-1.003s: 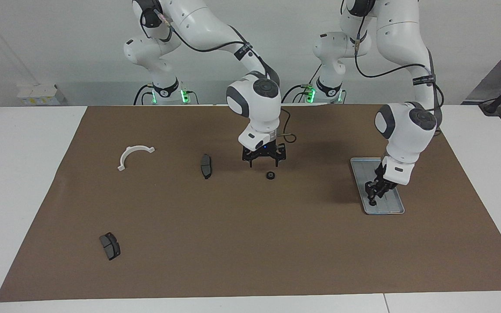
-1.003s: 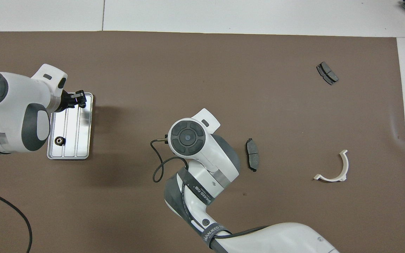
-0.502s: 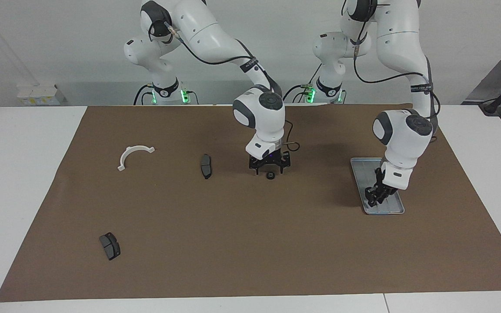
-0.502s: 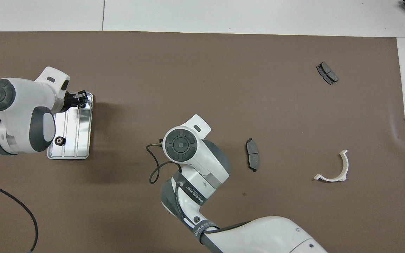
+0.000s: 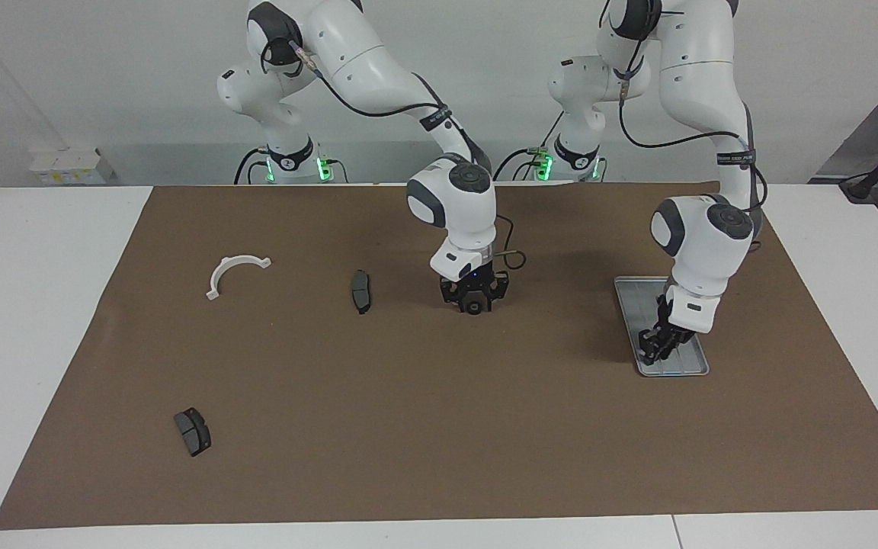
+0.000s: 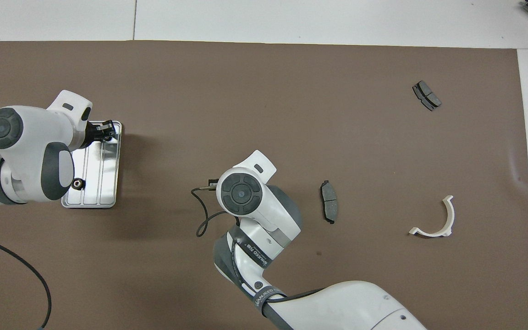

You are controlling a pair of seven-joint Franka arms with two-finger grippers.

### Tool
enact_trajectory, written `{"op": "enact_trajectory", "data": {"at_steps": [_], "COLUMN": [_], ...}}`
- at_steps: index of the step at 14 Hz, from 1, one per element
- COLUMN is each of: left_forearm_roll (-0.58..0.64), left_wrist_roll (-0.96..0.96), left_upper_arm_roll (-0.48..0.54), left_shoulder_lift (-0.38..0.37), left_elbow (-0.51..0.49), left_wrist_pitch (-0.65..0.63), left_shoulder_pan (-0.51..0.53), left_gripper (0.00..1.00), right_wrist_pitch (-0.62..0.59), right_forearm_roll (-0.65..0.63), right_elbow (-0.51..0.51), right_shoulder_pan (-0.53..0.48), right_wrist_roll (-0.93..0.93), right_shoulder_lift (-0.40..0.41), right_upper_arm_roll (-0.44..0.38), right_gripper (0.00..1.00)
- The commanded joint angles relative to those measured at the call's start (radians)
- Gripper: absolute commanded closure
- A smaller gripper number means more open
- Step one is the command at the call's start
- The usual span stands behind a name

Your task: Place bearing gear from tray to pile

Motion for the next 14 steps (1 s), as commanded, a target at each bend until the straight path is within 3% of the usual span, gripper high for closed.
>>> {"op": "enact_trajectory", "data": {"at_steps": [1,2,3,6,9,14], "left_forearm_roll": [0.013,0.013,0.013,0.013,0.011,0.011], "left_wrist_roll": [0.006,0.006,0.005,-0.004,-0.042,-0.379], "left_upper_arm_roll": [-0.01,-0.01,-0.01,-0.01,-0.011,-0.01], "left_shoulder_lift": [-0.002,-0.002,-0.002,0.0,0.0,-0.013], "left_elbow": [-0.018,-0.017,-0.015,0.015,0.116,0.126], "left_wrist_pitch": [0.006,0.005,0.003,-0.035,-0.174,-0.2], "left_shoulder_pan": [0.008,0.006,0.005,-0.001,-0.024,-0.206], "left_gripper": [0.76,0.82,0.88,0.98,0.98,0.97], "right_wrist_pitch": [0.028,0.026,0.025,0.025,-0.003,-0.055], "right_forearm_roll": [-0.019,-0.02,-0.023,-0.068,-0.069,-0.069], "right_elbow": [-0.022,-0.017,-0.012,-0.006,-0.023,-0.155], "right_shoulder_pan": [0.002,0.002,0.003,-0.015,-0.078,-0.223], "right_wrist_roll": [0.037,0.041,0.055,0.069,0.063,-0.011], "right_shoulder_lift": [-0.004,-0.004,-0.004,-0.022,-0.104,-0.276], "right_upper_arm_roll": [0.001,-0.001,-0.004,-0.013,-0.015,-0.013], "right_gripper": [0.8,0.97,1.0,1.0,1.0,1.0]}}
